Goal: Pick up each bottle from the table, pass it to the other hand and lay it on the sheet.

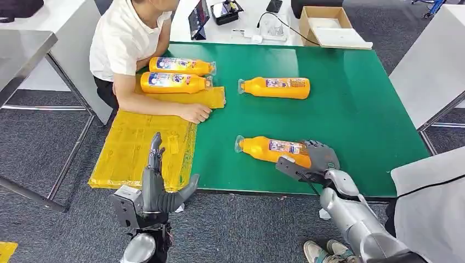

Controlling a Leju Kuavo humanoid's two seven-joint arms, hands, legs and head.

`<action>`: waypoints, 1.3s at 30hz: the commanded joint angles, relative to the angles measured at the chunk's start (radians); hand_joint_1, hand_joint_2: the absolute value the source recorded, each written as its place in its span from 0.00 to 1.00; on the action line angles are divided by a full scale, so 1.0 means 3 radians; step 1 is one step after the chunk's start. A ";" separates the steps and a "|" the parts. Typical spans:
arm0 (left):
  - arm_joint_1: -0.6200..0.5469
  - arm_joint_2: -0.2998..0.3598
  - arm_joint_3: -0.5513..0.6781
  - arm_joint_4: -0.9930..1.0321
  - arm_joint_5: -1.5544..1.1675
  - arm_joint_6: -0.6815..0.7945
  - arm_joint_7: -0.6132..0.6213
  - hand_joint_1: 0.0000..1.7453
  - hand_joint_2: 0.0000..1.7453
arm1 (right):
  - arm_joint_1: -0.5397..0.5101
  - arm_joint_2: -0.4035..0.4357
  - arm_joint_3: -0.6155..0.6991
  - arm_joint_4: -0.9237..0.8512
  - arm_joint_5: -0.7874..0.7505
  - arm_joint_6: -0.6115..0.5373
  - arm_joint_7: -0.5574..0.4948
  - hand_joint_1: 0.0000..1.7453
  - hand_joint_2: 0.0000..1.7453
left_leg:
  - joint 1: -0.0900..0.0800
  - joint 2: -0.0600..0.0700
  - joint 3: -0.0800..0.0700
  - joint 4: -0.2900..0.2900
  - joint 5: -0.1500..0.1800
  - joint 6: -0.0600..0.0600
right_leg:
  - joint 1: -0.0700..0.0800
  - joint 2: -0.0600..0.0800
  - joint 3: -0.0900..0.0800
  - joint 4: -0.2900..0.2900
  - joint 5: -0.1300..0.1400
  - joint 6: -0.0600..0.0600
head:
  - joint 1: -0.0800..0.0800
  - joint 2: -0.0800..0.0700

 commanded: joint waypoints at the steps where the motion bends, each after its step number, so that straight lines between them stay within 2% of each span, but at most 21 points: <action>1: -0.0133 0.0082 -0.0097 0.0260 0.0007 -0.0022 0.0037 0.00 1.00 | -0.0010 0.0039 0.0015 0.0367 -0.0106 0.0239 0.0190 1.00 1.00 | 0.0002 -0.0004 0.0012 -0.0005 -0.0001 -0.0003 | 0.0002 -0.0005 0.0013 -0.0005 -0.0003 -0.0005 | -0.0001 0.0000; 3: -0.0143 0.0076 -0.0104 0.0288 0.0023 -0.0044 0.0041 0.00 1.00 | -0.0009 0.0028 -0.0026 0.0378 -0.0179 0.0320 0.0139 1.00 1.00 | 0.0003 -0.0006 0.0016 -0.0005 -0.0001 -0.0004 | 0.0003 -0.0007 0.0017 -0.0006 -0.0003 -0.0005 | 0.0000 0.0000; 4: -0.0061 -0.0050 0.0131 0.0357 0.1073 -0.0573 0.0475 0.00 1.00 | 0.0293 0.0201 -0.0836 -0.0050 -0.1436 0.1158 -0.1118 1.00 1.00 | 0.0004 -0.0009 0.0024 -0.0007 -0.0003 -0.0006 | 0.0004 -0.0010 0.0026 -0.0007 -0.0006 -0.0009 | 0.0000 0.0000; 5: -0.0063 -0.0060 0.0169 0.0437 0.1139 -0.0481 0.0375 0.00 1.00 | 0.0511 0.0284 -0.0872 -0.0392 -0.1759 0.1259 -0.1539 1.00 1.00 | 0.0005 -0.0007 0.0021 -0.0007 -0.0001 -0.0004 | 0.0005 -0.0008 0.0024 -0.0010 -0.0003 -0.0007 | 0.0000 0.0000; 7: -0.0068 -0.0024 0.0171 0.0474 0.1154 -0.0365 0.0257 0.00 1.00 | 0.0890 0.0356 -0.0756 -0.1166 -0.2086 0.1306 -0.1346 1.00 1.00 | 0.0008 -0.0009 0.0037 -0.0014 -0.0004 -0.0008 | 0.0009 -0.0010 0.0041 -0.0019 -0.0007 -0.0013 | 0.0000 0.0000; 8: -0.0052 0.0012 0.0159 0.0443 0.1186 -0.0394 0.0273 0.00 1.00 | 0.1014 0.0338 -0.0610 -0.1519 -0.2230 0.1249 -0.1225 1.00 1.00 | 0.0010 -0.0012 0.0041 -0.0015 -0.0003 -0.0006 | 0.0010 -0.0011 0.0047 -0.0020 -0.0006 -0.0010 | 0.0004 0.0000; 9: -0.0044 0.0042 0.0133 0.0425 0.1180 -0.0416 0.0287 0.00 1.00 | 0.1051 0.0323 -0.0523 -0.1672 -0.2354 0.1231 -0.1173 1.00 1.00 | 0.0013 0.0003 0.0053 -0.0018 -0.0008 -0.0010 | 0.0013 0.0003 0.0056 -0.0024 -0.0005 -0.0014 | 0.0006 0.0000; 10: -0.0036 0.0083 0.0071 0.0427 0.1137 -0.0460 0.0320 0.00 1.00 | 0.1074 0.0316 -0.0447 -0.1802 -0.2495 0.1263 -0.1157 1.00 1.00 | 0.0018 0.0016 0.0044 -0.0007 -0.0017 -0.0015 | 0.0019 0.0016 0.0046 -0.0017 -0.0005 -0.0013 | 0.0005 0.0000; 16: -0.0052 0.0052 -0.0097 0.0482 0.1074 -0.0504 0.0338 0.00 1.00 | 0.1067 0.0437 -0.0188 -0.2059 -0.2587 0.1118 -0.1195 1.00 1.00 | 0.0012 -0.0004 0.0005 -0.0002 -0.0010 -0.0007 | 0.0012 -0.0001 0.0012 -0.0005 -0.0006 -0.0007 | -0.0001 0.0000; 19: -0.0077 0.0069 -0.0121 0.0449 0.1167 -0.0592 0.0427 0.00 1.00 | 0.1068 0.0453 -0.0111 -0.2095 -0.2619 0.1012 -0.1187 1.00 1.00 | 0.0012 0.0011 0.0013 -0.0001 -0.0014 -0.0009 | 0.0011 0.0008 0.0016 -0.0004 -0.0009 -0.0009 | 0.0000 0.0000; 22: -0.0075 0.0081 -0.0103 0.0397 0.1229 -0.0635 0.0452 0.00 1.00 | 0.1064 0.0438 -0.0048 -0.2090 -0.2599 0.0940 -0.1189 1.00 1.00 | 0.0009 -0.0002 0.0002 -0.0003 -0.0007 -0.0008 | 0.0009 -0.0003 0.0007 -0.0007 -0.0006 -0.0007 | 0.0001 0.0000; 26: -0.0055 0.0092 -0.0143 0.0290 0.1167 -0.0656 0.0385 0.00 1.00 | 0.1023 0.0393 0.0081 -0.2013 -0.2540 0.0883 -0.1161 1.00 1.00 | 0.0010 0.0001 0.0009 -0.0002 -0.0012 -0.0009 | 0.0010 0.0003 0.0013 -0.0007 -0.0008 -0.0009 | 0.0000 0.0000; 31: -0.0068 0.0148 -0.0327 0.0109 0.0962 -0.0896 0.0275 0.00 1.00 | 0.0675 0.0336 0.0547 -0.1555 -0.2219 0.1001 -0.0985 1.00 1.00 | 0.0009 0.0006 0.0013 0.0001 -0.0014 -0.0010 | 0.0010 0.0006 0.0015 -0.0003 -0.0010 -0.0011 | 0.0000 0.0000; 39: -0.0112 0.0135 -0.0307 0.0104 0.0993 -0.0998 0.0285 0.00 1.00 | 0.0515 0.0452 0.0807 -0.1290 -0.2021 0.0922 -0.0925 1.00 1.00 | 0.0010 0.0005 0.0010 -0.0003 -0.0011 -0.0009 | 0.0010 0.0007 0.0013 -0.0008 -0.0006 -0.0009 | 0.0000 0.0000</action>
